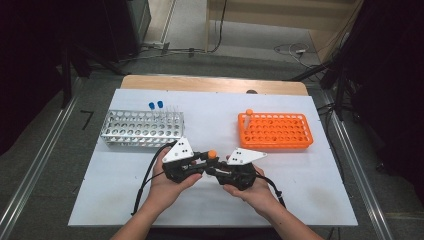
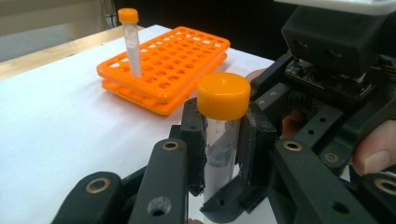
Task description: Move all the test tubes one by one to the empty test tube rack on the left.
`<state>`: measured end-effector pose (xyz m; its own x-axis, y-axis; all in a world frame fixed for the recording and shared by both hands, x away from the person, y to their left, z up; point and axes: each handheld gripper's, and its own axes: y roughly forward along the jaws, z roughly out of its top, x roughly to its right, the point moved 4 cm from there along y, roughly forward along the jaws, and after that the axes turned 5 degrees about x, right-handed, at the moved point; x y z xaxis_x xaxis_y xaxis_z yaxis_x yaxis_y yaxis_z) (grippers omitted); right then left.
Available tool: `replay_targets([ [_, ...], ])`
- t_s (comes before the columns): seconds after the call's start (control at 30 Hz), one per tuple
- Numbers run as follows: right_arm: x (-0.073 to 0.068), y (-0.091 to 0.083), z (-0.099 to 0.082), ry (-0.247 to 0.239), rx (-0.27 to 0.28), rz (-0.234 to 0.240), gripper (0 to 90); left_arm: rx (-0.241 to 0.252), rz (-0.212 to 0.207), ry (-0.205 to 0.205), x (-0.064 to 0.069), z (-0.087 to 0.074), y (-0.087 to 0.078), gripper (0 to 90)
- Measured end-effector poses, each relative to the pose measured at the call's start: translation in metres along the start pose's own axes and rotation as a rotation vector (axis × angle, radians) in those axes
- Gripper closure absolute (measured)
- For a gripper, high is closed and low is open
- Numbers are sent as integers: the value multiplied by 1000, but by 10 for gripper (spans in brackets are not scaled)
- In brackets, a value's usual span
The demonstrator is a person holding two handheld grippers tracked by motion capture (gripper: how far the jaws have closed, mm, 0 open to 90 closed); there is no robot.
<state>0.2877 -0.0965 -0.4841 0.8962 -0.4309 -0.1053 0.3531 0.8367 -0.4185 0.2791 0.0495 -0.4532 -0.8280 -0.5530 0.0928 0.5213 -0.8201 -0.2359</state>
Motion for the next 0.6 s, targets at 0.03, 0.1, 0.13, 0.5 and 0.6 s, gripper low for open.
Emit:
replay_targets([
  [0.03, 0, 0, 0, -3, 0, 6, 640, 2, 5, -1, -1, 1, -1, 743],
  [0.1, 0, -1, 0, 1, 3, 20, 554, 13, 13, -10, -3, 2, -3, 743],
  [0.13, 1, -2, 0, 5, 12, 22, 478, 16, 16, -17, -4, 2, -4, 744],
  [0.5, 18, -35, 4, -14, 100, -17, 31, 46, 90, -26, -25, 10, -24, 744],
  [0.6, 29, -49, 1, 0, 105, -47, 18, 54, 121, -30, -34, 12, -33, 743],
])
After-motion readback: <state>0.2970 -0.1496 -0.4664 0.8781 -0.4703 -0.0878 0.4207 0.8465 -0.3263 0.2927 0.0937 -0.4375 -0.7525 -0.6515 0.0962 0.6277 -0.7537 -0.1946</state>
